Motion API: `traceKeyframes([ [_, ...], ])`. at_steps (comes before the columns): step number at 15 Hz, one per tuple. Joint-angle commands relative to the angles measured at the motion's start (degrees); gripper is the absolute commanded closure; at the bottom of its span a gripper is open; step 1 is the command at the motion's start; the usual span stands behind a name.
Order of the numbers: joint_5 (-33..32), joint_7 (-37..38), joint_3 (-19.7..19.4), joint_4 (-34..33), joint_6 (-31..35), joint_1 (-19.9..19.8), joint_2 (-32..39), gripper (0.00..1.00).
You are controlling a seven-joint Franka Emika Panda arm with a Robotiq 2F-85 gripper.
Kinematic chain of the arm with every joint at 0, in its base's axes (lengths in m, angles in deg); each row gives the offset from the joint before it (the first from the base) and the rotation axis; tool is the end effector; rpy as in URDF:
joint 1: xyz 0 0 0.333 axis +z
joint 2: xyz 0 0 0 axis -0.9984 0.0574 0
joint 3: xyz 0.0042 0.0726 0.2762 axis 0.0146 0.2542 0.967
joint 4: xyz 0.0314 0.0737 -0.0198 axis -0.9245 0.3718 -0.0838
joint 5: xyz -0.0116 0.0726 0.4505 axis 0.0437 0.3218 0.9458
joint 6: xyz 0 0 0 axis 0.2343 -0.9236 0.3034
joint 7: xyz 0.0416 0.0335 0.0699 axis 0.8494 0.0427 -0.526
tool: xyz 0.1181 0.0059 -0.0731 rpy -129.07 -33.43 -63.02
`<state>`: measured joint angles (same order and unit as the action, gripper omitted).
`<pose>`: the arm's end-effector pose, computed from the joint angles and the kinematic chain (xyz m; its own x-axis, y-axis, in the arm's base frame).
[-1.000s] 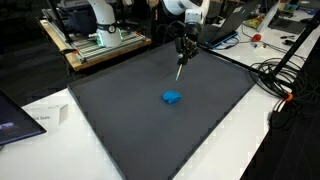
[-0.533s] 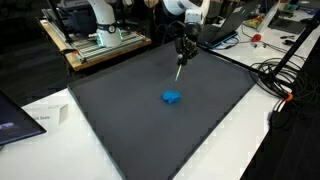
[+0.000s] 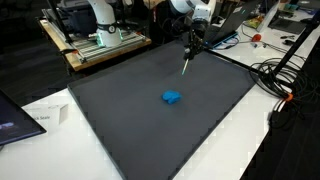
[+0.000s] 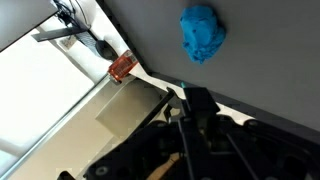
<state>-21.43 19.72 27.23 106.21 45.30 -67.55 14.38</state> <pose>0.6022 0.1992 0.1352 0.7873 0.0611 0.6135 -0.4527 -0.6183 0.6425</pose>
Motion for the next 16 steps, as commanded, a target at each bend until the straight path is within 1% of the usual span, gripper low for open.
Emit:
traceKeyframes([
  [1,-1.9,-5.6,1.1,-5.8,-4.8,1.2,3.8,0.97],
  [5,-1.0,-14.2,1.3,-12.7,-6.6,1.4,7.7,0.97],
  [10,2.8,-27.4,1.4,-21.1,-4.8,-0.6,12.0,0.97],
  [12,5.3,-32.6,1.5,-24.5,-4.4,-1.6,13.8,0.97],
  [16,13.2,-40.7,0.5,-31.7,-6.9,-2.3,17.5,0.97],
])
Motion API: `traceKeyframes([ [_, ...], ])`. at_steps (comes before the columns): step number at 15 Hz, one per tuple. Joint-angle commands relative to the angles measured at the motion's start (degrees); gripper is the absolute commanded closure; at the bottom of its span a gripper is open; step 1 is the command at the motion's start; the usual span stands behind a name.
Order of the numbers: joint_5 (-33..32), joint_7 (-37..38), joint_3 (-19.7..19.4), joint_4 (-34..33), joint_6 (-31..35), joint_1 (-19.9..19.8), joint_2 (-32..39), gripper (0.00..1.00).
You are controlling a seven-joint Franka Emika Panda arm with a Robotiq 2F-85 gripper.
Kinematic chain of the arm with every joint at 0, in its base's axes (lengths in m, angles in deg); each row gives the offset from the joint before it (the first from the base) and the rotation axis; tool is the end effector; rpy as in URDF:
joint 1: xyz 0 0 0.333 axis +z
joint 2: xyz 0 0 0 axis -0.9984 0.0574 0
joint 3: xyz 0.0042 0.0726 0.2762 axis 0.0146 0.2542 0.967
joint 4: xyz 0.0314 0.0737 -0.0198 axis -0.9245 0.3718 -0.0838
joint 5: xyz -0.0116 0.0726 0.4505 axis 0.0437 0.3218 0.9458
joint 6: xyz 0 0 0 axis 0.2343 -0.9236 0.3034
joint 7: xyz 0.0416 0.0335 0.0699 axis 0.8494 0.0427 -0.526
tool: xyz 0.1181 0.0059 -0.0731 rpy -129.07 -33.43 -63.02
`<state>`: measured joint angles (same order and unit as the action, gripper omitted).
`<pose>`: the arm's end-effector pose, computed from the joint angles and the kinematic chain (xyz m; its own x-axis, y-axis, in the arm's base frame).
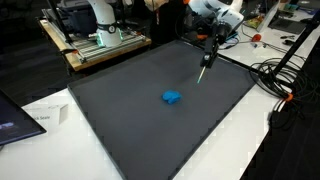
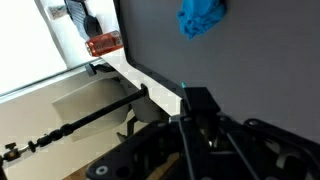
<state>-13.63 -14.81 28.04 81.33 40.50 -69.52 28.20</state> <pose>0.6983 0.2109 0.1562 0.9435 0.1769 0.2802 -0.1282 -0.5848 0.8010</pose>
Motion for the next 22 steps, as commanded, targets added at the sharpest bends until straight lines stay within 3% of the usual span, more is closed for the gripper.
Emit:
traceKeyframes([
  [1,7.3,-7.7,-0.7,-8.4,-2.3,-0.5,4.5,0.97],
  [14,26.5,-19.5,-5.9,-24.1,-8.6,0.3,12.3,0.97],
  [22,41.8,-26.3,-9.4,-27.2,-8.4,-3.3,12.1,0.97],
])
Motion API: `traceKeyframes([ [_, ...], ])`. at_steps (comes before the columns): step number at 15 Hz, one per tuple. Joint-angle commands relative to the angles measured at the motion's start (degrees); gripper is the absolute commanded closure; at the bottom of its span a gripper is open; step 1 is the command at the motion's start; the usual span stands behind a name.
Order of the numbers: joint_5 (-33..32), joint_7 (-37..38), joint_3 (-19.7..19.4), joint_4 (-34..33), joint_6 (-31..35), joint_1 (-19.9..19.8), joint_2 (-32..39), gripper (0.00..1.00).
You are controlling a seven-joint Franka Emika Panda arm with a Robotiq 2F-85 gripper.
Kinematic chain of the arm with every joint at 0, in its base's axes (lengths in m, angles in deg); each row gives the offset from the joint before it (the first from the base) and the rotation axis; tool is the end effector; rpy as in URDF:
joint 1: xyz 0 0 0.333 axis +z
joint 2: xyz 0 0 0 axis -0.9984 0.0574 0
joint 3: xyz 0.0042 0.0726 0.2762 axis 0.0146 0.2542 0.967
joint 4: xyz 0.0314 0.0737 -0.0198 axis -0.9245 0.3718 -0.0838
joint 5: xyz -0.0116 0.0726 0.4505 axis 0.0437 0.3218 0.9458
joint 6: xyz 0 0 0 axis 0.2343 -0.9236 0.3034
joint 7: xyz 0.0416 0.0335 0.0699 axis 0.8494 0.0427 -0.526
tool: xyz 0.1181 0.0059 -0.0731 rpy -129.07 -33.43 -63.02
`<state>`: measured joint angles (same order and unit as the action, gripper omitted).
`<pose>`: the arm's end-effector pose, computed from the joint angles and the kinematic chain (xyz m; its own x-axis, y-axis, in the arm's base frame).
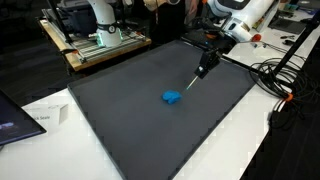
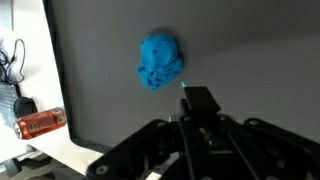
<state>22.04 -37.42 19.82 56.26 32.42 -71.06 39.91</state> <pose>0.7560 0.1467 0.1705 0.9882 -0.1499 -0.0315 -0.1033 -0.8040 0.5855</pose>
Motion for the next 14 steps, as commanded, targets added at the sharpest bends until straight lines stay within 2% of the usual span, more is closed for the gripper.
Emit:
traceKeyframes([
  [1,8.1,-4.4,-1.7,-2.1,-0.1,-2.3,0.2,0.97],
  [5,13.7,-7.1,-2.5,0.8,3.2,-5.2,-2.1,0.97],
  [6,13.1,-7.3,-0.3,3.0,5.1,-7.1,-3.7,0.97],
  [7,13.4,-7.8,-0.2,3.8,6.4,-7.7,-4.4,0.97],
  [8,13.8,-8.4,0.6,6.8,9.0,-8.6,-6.7,0.97],
  [9,16.0,-9.8,-1.0,8.8,11.4,-8.1,-8.4,0.97],
  [11,17.7,-11.9,-0.7,14.4,16.1,-8.9,-12.5,0.97],
  [14,20.9,-15.4,-0.5,21.6,20.4,-10.4,-18.3,0.97],
])
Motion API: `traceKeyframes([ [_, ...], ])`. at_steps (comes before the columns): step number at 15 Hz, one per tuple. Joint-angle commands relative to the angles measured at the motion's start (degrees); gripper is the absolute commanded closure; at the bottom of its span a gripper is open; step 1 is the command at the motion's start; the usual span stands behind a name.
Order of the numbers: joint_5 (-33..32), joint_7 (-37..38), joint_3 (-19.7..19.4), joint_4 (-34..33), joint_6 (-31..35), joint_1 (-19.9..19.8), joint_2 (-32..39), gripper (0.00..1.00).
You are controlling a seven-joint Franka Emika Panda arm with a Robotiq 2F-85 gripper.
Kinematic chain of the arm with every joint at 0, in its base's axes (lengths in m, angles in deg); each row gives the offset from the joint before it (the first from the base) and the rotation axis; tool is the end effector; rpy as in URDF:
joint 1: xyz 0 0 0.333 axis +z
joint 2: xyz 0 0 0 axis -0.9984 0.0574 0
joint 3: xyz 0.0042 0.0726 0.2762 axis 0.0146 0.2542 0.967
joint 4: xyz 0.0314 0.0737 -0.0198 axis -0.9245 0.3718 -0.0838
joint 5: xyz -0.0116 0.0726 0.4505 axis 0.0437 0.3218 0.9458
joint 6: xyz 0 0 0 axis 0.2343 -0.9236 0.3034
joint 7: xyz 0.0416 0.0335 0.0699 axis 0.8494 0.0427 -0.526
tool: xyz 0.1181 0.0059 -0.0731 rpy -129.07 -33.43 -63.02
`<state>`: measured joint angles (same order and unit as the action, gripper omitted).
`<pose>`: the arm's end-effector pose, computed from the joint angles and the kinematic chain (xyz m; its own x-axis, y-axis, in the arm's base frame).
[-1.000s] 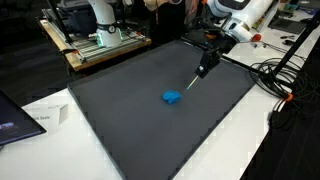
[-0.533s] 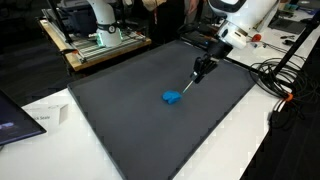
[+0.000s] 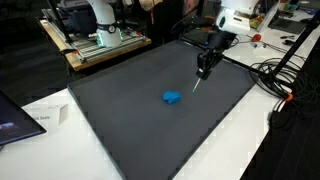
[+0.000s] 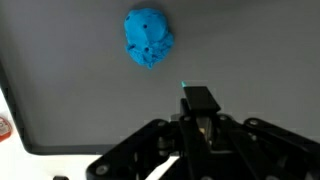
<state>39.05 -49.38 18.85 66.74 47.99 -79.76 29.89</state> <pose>0.7761 0.0650 0.2153 0.9894 -0.1449 0.0051 -0.1414 -0.9567 0.2543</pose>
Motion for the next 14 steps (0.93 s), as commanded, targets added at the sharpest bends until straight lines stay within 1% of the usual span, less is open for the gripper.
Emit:
traceKeyframes([
  [1,4.8,-4.3,0.4,13.7,6.1,-2.1,-10.4,0.97],
  [4,7.3,-7.6,0.4,21.4,9.9,-3.9,-16.4,0.97],
  [8,11.4,-14.3,0.7,32.1,16.1,-7.1,-24.1,0.97],
  [12,16.3,-23.6,1.1,43.2,21.9,-10.0,-31.8,0.97],
  [14,18.6,-28.1,1.1,47.3,23.6,-10.9,-34.9,0.97],
])
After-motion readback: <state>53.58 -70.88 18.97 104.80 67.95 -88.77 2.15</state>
